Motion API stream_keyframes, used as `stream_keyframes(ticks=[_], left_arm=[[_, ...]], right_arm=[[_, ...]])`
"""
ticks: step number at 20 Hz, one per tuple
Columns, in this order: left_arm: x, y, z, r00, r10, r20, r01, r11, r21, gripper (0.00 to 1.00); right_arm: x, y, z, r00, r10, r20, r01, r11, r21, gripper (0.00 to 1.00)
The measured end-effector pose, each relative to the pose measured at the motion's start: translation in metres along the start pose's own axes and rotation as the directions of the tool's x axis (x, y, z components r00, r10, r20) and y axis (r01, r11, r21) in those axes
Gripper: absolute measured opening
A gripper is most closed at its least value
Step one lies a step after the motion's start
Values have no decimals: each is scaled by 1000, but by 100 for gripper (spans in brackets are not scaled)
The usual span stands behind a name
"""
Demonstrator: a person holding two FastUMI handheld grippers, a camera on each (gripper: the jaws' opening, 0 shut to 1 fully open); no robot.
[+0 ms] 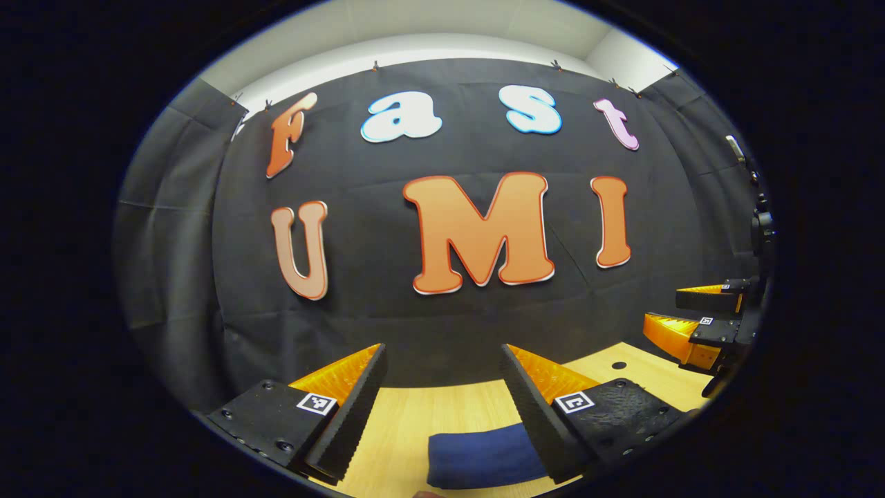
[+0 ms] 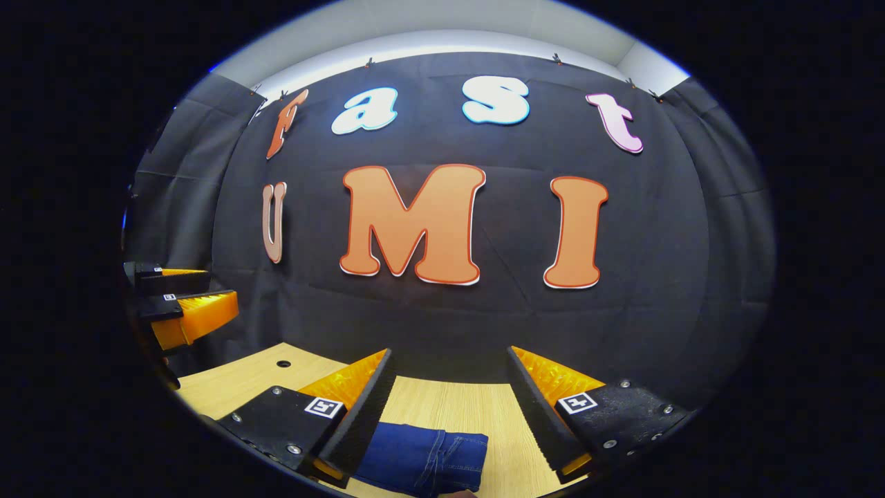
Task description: Grasp the waist and the cuffs of the jeans and fold them to make the two legs overlap; first hold the waist and fold one-third of the jeans toward the cuffs, then hold the cuffs and fold the remaining one-third in the same direction to finish folding.
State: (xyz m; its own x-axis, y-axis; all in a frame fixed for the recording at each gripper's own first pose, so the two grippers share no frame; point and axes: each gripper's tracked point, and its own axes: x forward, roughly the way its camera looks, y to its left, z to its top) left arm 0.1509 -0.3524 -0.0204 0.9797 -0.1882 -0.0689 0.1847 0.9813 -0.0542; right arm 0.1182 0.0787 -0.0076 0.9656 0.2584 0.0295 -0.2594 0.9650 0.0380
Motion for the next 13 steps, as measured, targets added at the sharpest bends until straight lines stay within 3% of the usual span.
stream_keyframes(ticks=[6,7,8,13], left_arm=[[-1,0,-1,999,22,46,-20,999,-47,100],[-1,-1,-3,999,20,47,-18,999,-43,100],[-1,-3,-4,999,21,48,-19,999,-34,99],[-11,-22,-26,1000,-11,29,10,1000,12,99]], right_arm=[[-12,5,13,997,-18,76,20,999,-25,97],[-13,9,15,997,-7,78,9,1000,-27,97],[-17,12,14,997,-1,79,4,1000,-29,89],[-29,29,5,997,13,70,-10,999,-51,90]])
